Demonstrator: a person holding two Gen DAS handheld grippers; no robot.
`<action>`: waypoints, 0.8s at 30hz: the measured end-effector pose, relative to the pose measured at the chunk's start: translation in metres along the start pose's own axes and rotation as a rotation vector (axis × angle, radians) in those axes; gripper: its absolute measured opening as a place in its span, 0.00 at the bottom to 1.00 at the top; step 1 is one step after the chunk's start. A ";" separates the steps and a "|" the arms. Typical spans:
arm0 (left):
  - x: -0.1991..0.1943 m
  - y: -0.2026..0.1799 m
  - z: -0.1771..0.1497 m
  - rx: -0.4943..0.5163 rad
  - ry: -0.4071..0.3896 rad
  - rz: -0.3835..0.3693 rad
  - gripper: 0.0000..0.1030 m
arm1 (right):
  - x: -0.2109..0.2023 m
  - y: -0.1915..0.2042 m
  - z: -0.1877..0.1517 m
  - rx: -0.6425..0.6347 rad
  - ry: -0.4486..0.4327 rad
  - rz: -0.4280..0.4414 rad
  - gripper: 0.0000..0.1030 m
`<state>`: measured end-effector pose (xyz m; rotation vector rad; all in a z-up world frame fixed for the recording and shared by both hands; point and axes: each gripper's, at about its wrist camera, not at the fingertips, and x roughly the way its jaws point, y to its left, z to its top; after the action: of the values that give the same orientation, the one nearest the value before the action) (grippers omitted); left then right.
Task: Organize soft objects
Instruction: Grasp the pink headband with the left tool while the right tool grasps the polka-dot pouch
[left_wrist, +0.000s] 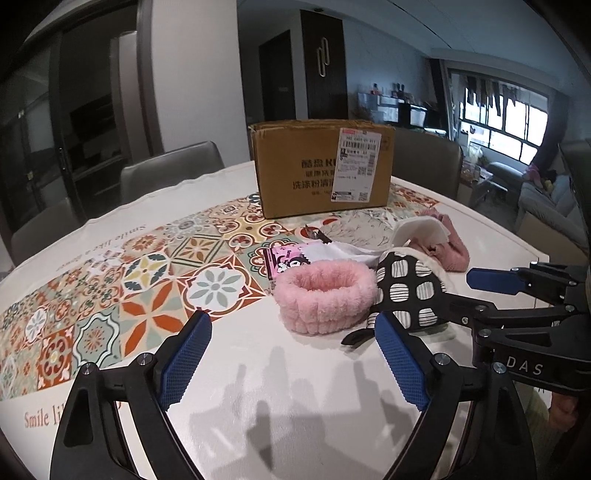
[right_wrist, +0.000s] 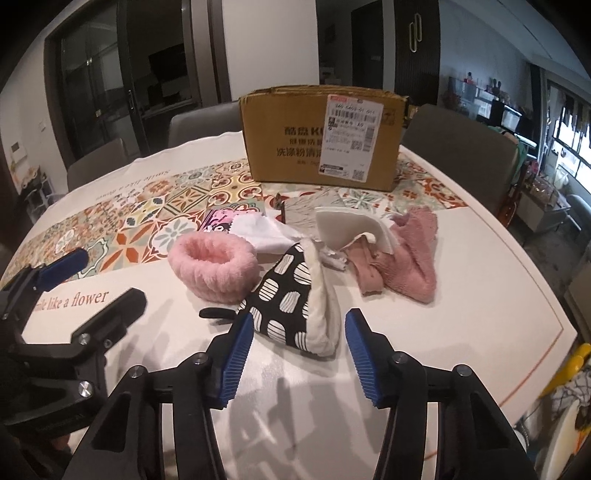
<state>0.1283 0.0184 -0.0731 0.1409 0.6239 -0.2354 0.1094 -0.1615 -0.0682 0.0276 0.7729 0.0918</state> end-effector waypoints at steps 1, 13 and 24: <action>0.004 0.000 0.001 0.008 0.004 -0.005 0.88 | 0.003 0.001 0.001 -0.003 0.007 -0.002 0.51; 0.042 0.001 0.006 0.049 0.057 -0.079 0.88 | 0.028 0.001 0.007 -0.003 0.046 0.009 0.46; 0.067 -0.001 0.009 0.061 0.082 -0.132 0.84 | 0.043 -0.002 0.013 0.004 0.074 0.022 0.34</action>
<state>0.1856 0.0038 -0.1051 0.1692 0.7085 -0.3779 0.1490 -0.1597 -0.0887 0.0373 0.8465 0.1129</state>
